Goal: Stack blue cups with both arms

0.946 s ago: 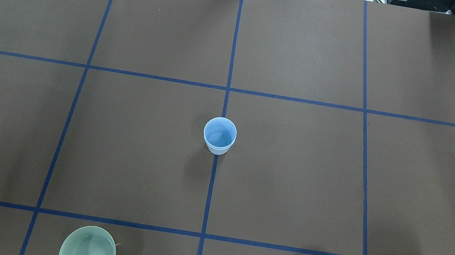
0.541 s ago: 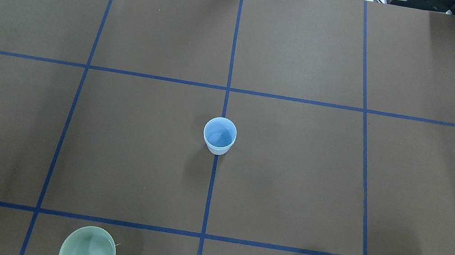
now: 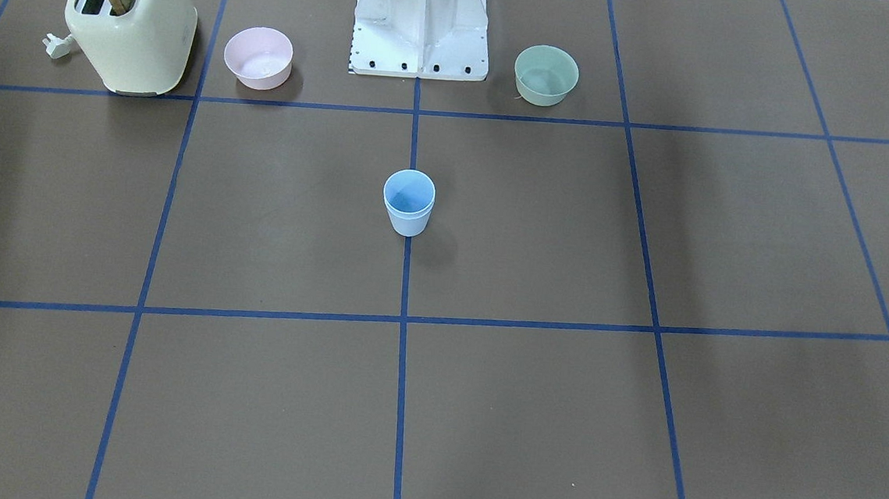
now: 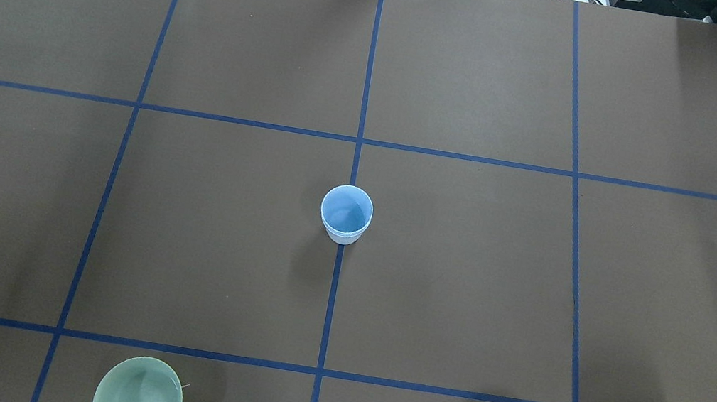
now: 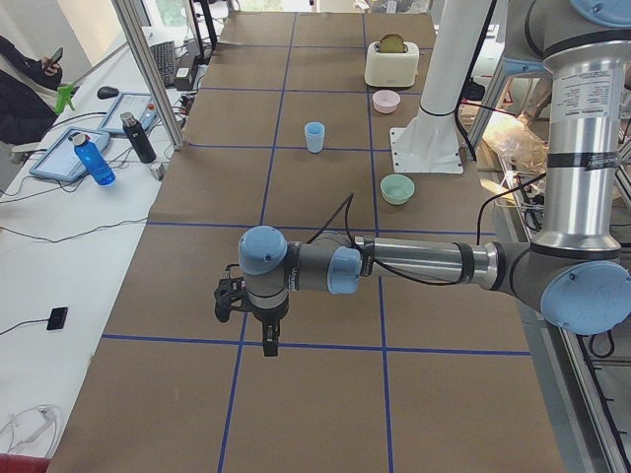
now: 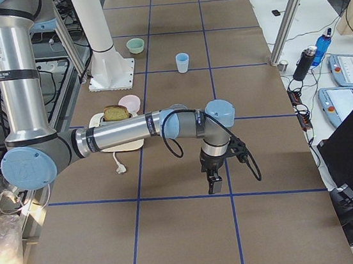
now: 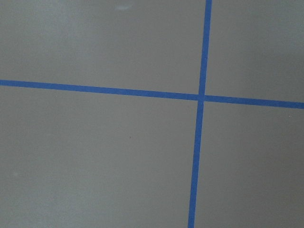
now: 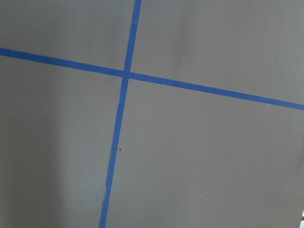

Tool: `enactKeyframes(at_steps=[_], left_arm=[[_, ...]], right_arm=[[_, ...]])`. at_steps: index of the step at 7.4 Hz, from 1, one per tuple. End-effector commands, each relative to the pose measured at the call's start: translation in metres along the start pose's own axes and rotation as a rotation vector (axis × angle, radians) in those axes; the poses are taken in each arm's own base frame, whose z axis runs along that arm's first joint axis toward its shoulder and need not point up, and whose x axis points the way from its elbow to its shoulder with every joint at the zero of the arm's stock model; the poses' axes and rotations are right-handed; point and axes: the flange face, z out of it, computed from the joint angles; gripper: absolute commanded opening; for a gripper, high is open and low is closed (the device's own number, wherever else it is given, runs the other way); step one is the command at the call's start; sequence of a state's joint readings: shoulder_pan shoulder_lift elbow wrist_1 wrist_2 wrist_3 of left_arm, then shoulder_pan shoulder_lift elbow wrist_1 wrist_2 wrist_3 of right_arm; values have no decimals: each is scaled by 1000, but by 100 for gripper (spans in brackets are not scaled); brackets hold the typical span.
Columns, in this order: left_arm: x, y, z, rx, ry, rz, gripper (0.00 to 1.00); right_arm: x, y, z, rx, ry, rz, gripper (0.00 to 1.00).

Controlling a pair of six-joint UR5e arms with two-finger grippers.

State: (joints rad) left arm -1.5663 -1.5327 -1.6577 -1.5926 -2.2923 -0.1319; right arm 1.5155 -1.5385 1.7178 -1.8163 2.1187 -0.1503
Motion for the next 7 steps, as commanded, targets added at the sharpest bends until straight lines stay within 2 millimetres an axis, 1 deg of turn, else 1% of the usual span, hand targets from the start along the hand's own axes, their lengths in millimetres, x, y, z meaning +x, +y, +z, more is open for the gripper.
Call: enactKeyframes(at_steps=[1,2,3,5,6,7], left_arm=[[-1,0,1,-2,-1,-2,99],[-1,0,2,-3,-1,-3,99],[-1,0,3,-6,-1,-3,99],[-2,0,2,-5,-1,-4,99],[-1,0,2,-5,0,-2,99],[-2,2,3,-8,0,-5,99]], right_arm=[[0,0,1,-2,-3,-1,100],[1,0,2,6,-2,-3,100],[3,-2,7,13,-1,-9,100],[15,-8,24,44,2,-29,100],[17,-9,28,57,4,-37,100],[16,-9,25,63,5,-41,100]])
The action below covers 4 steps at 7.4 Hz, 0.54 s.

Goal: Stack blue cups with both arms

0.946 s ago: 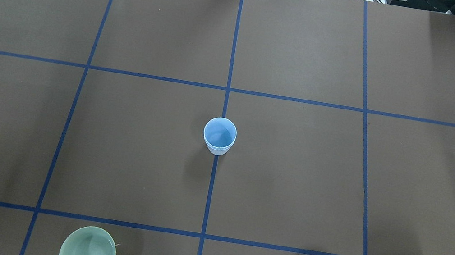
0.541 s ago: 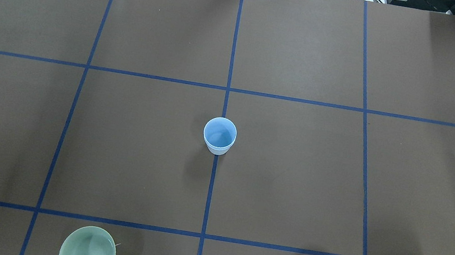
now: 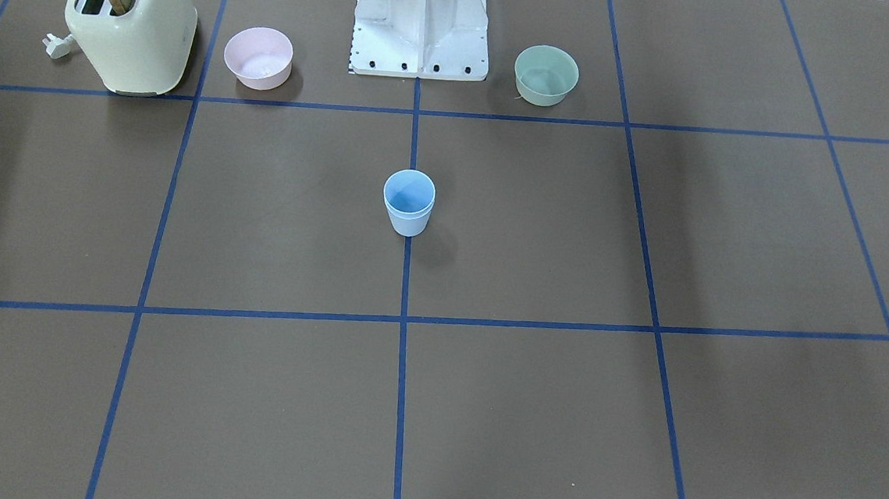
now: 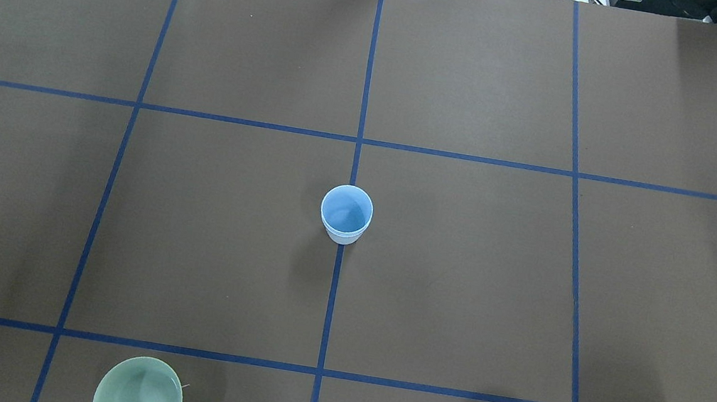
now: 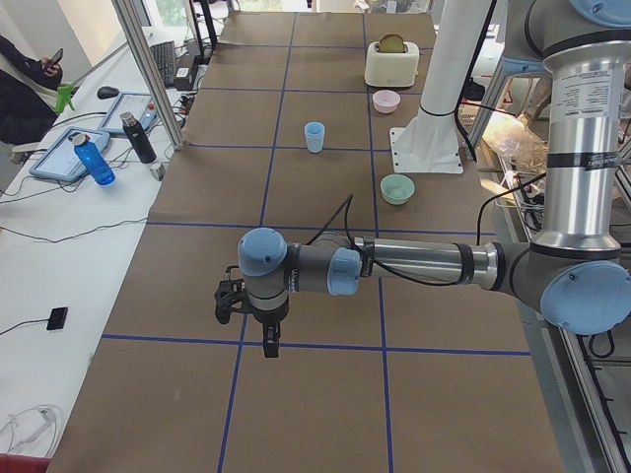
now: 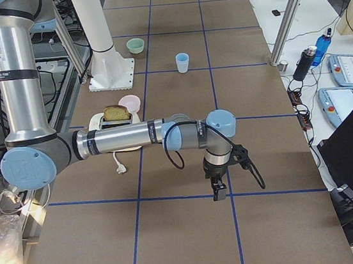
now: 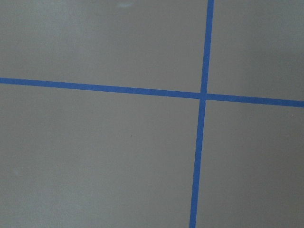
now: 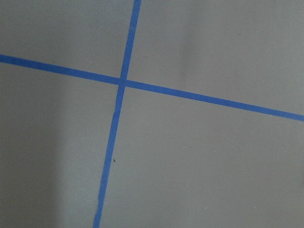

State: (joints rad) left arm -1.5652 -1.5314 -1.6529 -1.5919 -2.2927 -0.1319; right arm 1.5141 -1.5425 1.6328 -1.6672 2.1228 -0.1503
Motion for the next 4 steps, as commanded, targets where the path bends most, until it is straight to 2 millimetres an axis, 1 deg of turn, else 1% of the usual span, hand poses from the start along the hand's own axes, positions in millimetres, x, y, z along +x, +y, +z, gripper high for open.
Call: enactKeyframes(at_steps=[1,4], left_arm=[[-1,2,2,-5,0,-3,99],[-1,3,1,-4,-1,-3,99]], right_arm=[[-2,-2,-3,20,-3,-12,100],[-6,-3,-3,27,-43,-13,100]])
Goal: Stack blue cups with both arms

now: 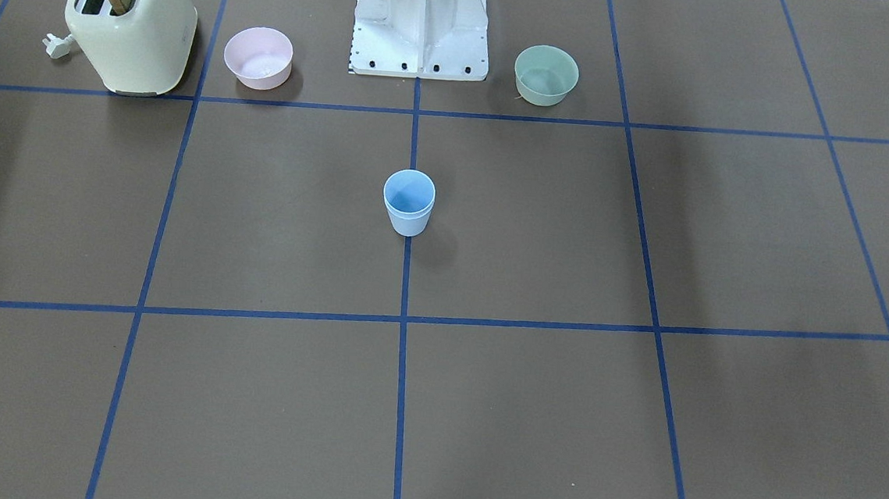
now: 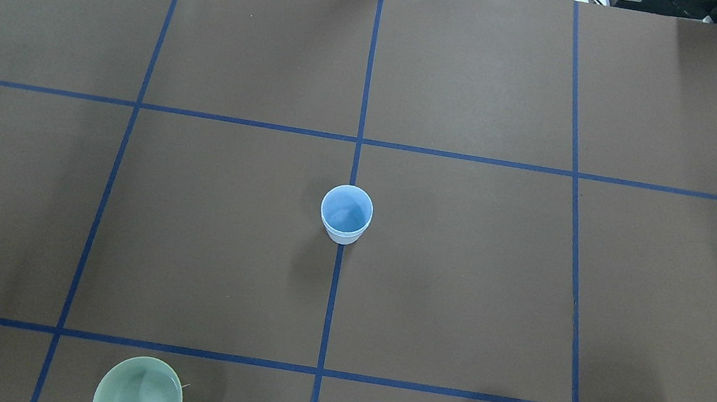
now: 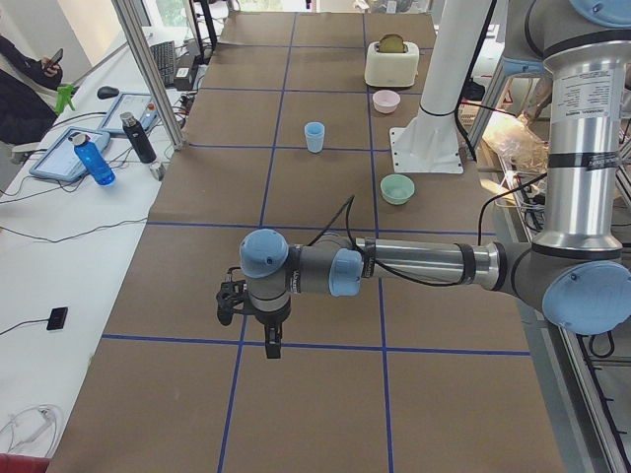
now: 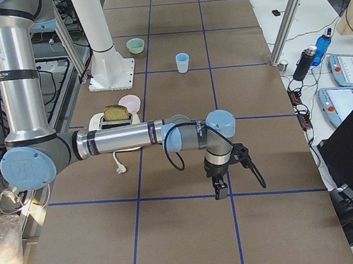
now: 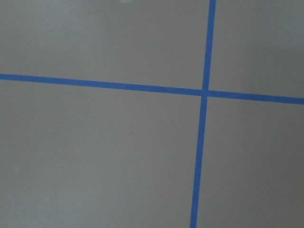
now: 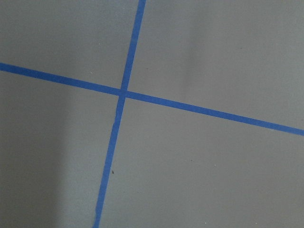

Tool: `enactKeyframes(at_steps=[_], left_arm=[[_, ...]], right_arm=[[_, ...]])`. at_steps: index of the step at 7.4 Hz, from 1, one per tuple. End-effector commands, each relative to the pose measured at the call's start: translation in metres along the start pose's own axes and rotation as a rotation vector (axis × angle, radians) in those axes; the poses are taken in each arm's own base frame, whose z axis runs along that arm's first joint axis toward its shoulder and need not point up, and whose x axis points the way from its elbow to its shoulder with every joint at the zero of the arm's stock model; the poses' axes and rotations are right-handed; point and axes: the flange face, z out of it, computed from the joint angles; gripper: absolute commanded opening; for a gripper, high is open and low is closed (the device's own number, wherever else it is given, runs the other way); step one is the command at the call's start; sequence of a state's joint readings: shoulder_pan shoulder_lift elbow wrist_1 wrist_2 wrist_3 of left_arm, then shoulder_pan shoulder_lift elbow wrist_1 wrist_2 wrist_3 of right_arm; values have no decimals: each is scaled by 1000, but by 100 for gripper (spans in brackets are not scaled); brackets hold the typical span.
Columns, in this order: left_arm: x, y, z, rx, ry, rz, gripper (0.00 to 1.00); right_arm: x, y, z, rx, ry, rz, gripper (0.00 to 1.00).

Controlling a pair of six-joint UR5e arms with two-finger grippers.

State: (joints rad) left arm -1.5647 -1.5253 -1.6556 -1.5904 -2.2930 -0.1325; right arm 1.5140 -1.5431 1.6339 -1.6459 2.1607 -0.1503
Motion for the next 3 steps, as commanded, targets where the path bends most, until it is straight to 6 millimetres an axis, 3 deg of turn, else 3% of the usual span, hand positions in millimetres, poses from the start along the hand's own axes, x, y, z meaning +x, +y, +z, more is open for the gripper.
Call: enactKeyframes(at_steps=[1,3], left_arm=[[-4,6,4,-7,-1,-6,99],[-6,8,6,-15,-2,-13,99]], right_arm=[[-2,-2,-2,17,-12,-9,100],[-2,0,-1,16,-12,-8,100]])
